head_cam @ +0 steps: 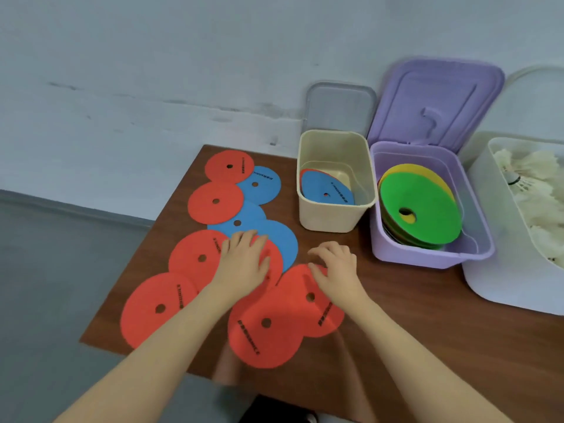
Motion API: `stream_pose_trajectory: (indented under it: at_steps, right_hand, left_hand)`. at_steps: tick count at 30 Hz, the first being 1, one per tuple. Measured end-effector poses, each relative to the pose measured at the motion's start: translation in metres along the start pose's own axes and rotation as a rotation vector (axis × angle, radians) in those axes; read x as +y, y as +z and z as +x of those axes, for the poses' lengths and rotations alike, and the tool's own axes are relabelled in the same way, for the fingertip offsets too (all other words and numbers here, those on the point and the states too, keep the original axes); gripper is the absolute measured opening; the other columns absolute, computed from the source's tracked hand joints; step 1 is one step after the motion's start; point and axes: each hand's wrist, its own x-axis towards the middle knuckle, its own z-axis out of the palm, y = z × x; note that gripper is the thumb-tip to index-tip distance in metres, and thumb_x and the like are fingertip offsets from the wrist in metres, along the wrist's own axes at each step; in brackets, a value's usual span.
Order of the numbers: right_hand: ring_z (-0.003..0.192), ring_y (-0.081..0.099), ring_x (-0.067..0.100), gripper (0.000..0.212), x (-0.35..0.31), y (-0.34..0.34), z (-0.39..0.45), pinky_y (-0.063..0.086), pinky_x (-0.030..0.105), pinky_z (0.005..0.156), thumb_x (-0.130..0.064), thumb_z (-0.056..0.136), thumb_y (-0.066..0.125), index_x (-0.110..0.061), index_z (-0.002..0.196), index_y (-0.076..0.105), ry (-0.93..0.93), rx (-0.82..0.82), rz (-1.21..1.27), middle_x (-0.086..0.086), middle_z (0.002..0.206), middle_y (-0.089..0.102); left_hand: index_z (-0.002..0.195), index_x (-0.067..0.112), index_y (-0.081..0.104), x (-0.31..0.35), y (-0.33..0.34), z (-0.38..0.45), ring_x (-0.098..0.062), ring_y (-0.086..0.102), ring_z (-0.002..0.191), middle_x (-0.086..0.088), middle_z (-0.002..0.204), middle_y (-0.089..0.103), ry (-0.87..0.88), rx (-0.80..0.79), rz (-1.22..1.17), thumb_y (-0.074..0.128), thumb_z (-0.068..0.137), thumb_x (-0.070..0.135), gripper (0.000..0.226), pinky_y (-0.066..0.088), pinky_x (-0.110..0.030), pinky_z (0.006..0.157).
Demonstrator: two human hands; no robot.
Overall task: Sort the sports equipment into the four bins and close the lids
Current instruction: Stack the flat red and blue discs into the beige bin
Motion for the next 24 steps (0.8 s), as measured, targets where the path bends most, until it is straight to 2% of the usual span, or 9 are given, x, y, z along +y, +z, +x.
stream_pose_trajectory:
  at_steps: [3, 5, 7, 9, 12, 16, 19, 21, 24]
  right_hand:
    - [0.111, 0.039, 0.022, 0.034, -0.004, 0.028, -0.027, 0.021, 0.028, 0.082, -0.036, 0.088, 0.058, -0.023, 0.119, 0.060, 0.081, -0.158, -0.036, -0.003, 0.117, 0.049]
    - [0.118, 0.035, 0.021, 0.045, -0.007, 0.041, -0.042, 0.022, 0.031, 0.091, -0.045, 0.086, 0.057, -0.024, 0.126, 0.055, 0.133, -0.245, -0.088, -0.003, 0.127, 0.044]
    - [0.125, 0.030, 0.023, 0.058, -0.010, 0.052, -0.055, 0.021, 0.037, 0.101, -0.051, 0.084, 0.057, -0.024, 0.134, 0.047, 0.166, -0.301, -0.128, 0.000, 0.137, 0.037]
    - [0.130, 0.025, 0.025, 0.067, -0.013, 0.060, -0.066, 0.019, 0.042, 0.106, -0.053, 0.083, 0.057, -0.024, 0.140, 0.037, 0.182, -0.326, -0.161, 0.002, 0.146, 0.027]
    - [0.133, 0.021, 0.027, 0.072, -0.014, 0.068, -0.077, 0.018, 0.043, 0.106, -0.050, 0.083, 0.059, -0.026, 0.144, 0.030, 0.201, -0.305, -0.176, 0.003, 0.150, 0.020]
    - [0.130, 0.023, 0.027, 0.069, -0.020, 0.073, -0.078, 0.017, 0.043, 0.105, -0.041, 0.079, 0.068, -0.027, 0.139, 0.037, 0.282, -0.228, -0.084, 0.003, 0.143, 0.029]
    - [0.122, 0.033, 0.026, 0.063, -0.026, 0.073, -0.080, 0.016, 0.040, 0.100, -0.029, 0.080, 0.067, -0.024, 0.137, 0.040, 0.231, -0.179, -0.100, 0.002, 0.132, 0.042]
    - [0.117, 0.039, 0.026, 0.058, -0.027, 0.071, -0.082, 0.016, 0.038, 0.096, -0.021, 0.082, 0.064, -0.023, 0.135, 0.042, 0.198, -0.144, -0.112, 0.002, 0.128, 0.047]
    - [0.114, 0.043, 0.026, 0.055, -0.022, 0.067, -0.084, 0.015, 0.034, 0.093, -0.013, 0.080, 0.064, -0.021, 0.132, 0.048, 0.216, -0.075, -0.069, 0.001, 0.121, 0.052]
  left_hand:
    - [0.133, 0.017, 0.047, -0.014, 0.016, -0.036, -0.032, 0.037, 0.124, -0.009, 0.135, 0.045, -0.094, -0.139, 0.005, 0.054, 0.087, 0.033, 0.050, 0.031, -0.043, 0.096]
    - [0.139, 0.020, 0.038, -0.020, 0.026, -0.056, -0.029, 0.031, 0.127, -0.007, 0.140, 0.038, -0.145, -0.226, 0.033, 0.050, 0.089, 0.038, 0.054, 0.027, -0.041, 0.100]
    - [0.140, 0.020, 0.034, -0.024, 0.033, -0.073, -0.028, 0.030, 0.128, -0.006, 0.140, 0.035, -0.199, -0.292, 0.050, 0.047, 0.090, 0.042, 0.057, 0.026, -0.040, 0.102]
    - [0.140, 0.020, 0.032, -0.024, 0.040, -0.090, -0.029, 0.031, 0.127, -0.008, 0.140, 0.035, -0.255, -0.322, 0.031, 0.047, 0.090, 0.044, 0.058, 0.025, -0.041, 0.103]
    - [0.143, 0.018, 0.025, -0.022, 0.050, -0.109, -0.033, 0.025, 0.132, -0.012, 0.148, 0.025, -0.319, -0.340, -0.016, 0.047, 0.091, 0.044, 0.062, 0.021, -0.045, 0.107]
    - [0.147, 0.016, 0.018, -0.018, 0.058, -0.119, -0.032, 0.018, 0.136, -0.010, 0.153, 0.016, -0.287, -0.326, -0.038, 0.048, 0.090, 0.044, 0.069, 0.018, -0.044, 0.109]
    - [0.146, 0.019, 0.021, -0.012, 0.059, -0.115, -0.032, 0.020, 0.134, -0.012, 0.149, 0.021, -0.229, -0.355, -0.060, 0.054, 0.089, 0.037, 0.068, 0.017, -0.043, 0.109]
    - [0.144, 0.021, 0.025, -0.012, 0.056, -0.108, -0.031, 0.029, 0.127, -0.010, 0.137, 0.030, -0.239, -0.333, -0.097, 0.059, 0.086, 0.033, 0.068, 0.022, -0.042, 0.105]
    - [0.141, 0.023, 0.030, -0.014, 0.055, -0.101, -0.028, 0.037, 0.117, -0.006, 0.127, 0.034, -0.192, -0.298, -0.209, 0.061, 0.084, 0.026, 0.065, 0.028, -0.040, 0.099]
